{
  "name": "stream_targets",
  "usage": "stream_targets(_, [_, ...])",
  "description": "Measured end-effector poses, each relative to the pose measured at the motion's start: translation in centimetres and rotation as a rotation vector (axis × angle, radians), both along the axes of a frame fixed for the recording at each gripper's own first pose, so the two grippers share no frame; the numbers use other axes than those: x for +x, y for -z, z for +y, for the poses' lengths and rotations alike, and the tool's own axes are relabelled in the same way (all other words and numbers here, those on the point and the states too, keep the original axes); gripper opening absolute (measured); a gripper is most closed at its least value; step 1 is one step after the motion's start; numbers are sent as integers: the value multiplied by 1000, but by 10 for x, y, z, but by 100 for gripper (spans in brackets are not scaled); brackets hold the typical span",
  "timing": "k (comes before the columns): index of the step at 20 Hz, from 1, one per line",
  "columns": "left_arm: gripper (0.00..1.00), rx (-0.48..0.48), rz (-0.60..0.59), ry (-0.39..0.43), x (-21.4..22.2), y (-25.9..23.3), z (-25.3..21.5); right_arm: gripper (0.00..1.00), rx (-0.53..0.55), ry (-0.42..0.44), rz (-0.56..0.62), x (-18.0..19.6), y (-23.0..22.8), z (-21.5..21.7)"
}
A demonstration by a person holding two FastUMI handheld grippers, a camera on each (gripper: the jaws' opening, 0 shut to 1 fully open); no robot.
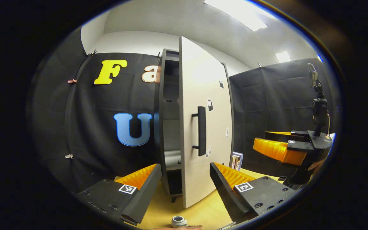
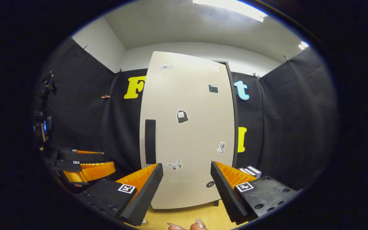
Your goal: Open the cabinet door with the right hand, grasp the bottle in the cabinet with the left hand and place it on the coaster, then close the cabinet door with the right hand.
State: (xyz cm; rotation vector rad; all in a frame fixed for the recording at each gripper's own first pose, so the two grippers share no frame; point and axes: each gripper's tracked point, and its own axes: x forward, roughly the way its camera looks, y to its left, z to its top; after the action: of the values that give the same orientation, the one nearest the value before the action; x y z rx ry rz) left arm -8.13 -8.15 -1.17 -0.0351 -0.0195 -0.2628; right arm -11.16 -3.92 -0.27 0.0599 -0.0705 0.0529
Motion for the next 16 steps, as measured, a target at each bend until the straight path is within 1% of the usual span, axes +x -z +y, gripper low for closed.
stream_targets(3, [96,-22,9,1,-2,-1,-12,97,-9,-44,-1,-8,1,8])
stream_targets(6, [96,-29,6,-14,1,-6,-19,97,-51,-53,-8,-11,-1,2])
stream_targets(11, [96,-44,11,-28,-1,-5,-36,97,-46,-94,6,-15,-2,-2])
stream_targets(14, [96,-48,14,-33,0,-7,-44,97,-82,-102,7,-15,-1,-12])
stream_targets(16, [96,-57,12,-32,0,-8,-51,97,-88,-111,13,-17,0,-13])
